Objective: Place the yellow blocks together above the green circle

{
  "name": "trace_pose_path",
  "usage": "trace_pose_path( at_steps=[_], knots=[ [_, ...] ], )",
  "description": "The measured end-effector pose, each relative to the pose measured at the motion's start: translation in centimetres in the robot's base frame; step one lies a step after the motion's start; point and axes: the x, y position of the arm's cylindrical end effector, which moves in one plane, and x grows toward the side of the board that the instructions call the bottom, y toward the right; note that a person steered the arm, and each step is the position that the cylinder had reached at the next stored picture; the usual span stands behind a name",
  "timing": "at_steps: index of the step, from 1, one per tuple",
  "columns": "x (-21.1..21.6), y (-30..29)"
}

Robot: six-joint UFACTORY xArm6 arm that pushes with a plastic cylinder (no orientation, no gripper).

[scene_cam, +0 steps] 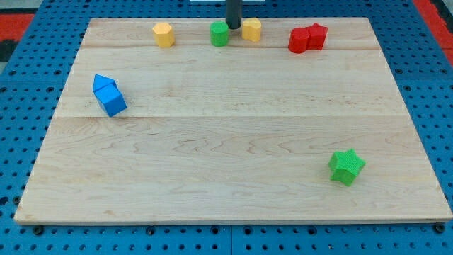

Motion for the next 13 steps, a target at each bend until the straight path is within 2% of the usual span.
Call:
trace_pose_path(
  at_steps=[1,2,3,4,5,7,8,9,10,11,12,13],
  knots=[
    [1.4,-3.2],
    [1.8,-3.6],
    [7.2,-2.7],
    [6.0,7.0],
    [2.5,9.9],
    [-1.2,7.8],
    [-0.6,2.8],
    [-2.7,4.5],
    [-2.5,-3.6],
    [-2.1,-15.3],
    [-0.7,-19.1],
    [3.0,-13.1]
  ],
)
